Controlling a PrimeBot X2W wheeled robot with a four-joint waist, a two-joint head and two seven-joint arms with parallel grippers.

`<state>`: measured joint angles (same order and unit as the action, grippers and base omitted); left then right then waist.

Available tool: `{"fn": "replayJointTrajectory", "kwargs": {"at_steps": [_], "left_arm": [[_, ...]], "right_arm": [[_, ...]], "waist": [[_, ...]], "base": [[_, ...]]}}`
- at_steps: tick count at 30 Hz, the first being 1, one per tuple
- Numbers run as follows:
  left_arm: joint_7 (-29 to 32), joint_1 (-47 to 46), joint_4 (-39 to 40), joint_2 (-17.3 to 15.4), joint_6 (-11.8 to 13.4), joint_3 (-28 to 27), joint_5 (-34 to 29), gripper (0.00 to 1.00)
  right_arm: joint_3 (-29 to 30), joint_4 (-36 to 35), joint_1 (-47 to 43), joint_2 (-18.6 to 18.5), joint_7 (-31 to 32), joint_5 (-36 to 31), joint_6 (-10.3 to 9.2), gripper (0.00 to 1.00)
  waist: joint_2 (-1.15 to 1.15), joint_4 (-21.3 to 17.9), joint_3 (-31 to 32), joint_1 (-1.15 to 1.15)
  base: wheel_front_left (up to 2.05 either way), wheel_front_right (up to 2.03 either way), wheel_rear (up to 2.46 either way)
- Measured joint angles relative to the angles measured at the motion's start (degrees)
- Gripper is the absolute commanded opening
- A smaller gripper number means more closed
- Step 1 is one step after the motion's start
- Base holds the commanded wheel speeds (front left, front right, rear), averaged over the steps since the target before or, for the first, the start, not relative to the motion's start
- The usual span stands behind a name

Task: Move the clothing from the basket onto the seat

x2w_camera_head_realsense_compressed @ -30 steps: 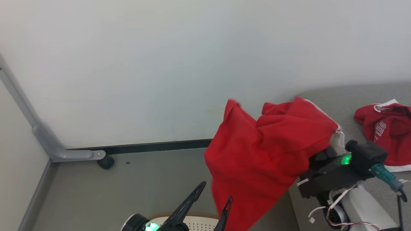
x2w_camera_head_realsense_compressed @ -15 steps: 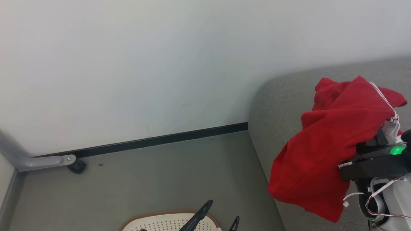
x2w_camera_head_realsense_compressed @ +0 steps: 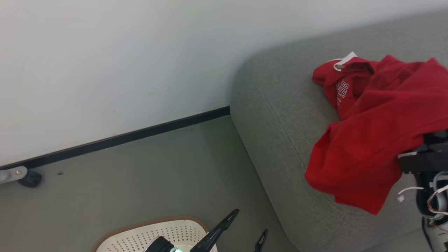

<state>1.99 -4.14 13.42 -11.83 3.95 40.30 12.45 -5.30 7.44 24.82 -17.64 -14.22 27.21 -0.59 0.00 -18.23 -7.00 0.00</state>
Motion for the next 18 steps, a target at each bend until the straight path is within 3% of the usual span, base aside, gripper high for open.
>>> {"fn": "replayJointTrajectory", "kwargs": {"at_steps": [9, 18], "left_arm": [[2.0, -4.3, 0.2, -0.3, -1.0, 1.0, -2.2, 1.00], [3.5, -7.7, 0.5, -0.4, -2.0, 1.0, -3.3, 1.00]], "right_arm": [[6.8, 5.3, 7.6, -4.9, -0.1, 2.6, 0.40, 0.00], [10.1, 10.4, 16.4, -8.2, -0.1, 3.1, 1.60, 0.00]], "waist": [[0.01, -3.5, -6.4, 0.00], [0.01, -3.9, -12.5, 0.01]], "base": [[0.00, 0.00, 0.00], [0.00, 0.00, 0.00]]}}
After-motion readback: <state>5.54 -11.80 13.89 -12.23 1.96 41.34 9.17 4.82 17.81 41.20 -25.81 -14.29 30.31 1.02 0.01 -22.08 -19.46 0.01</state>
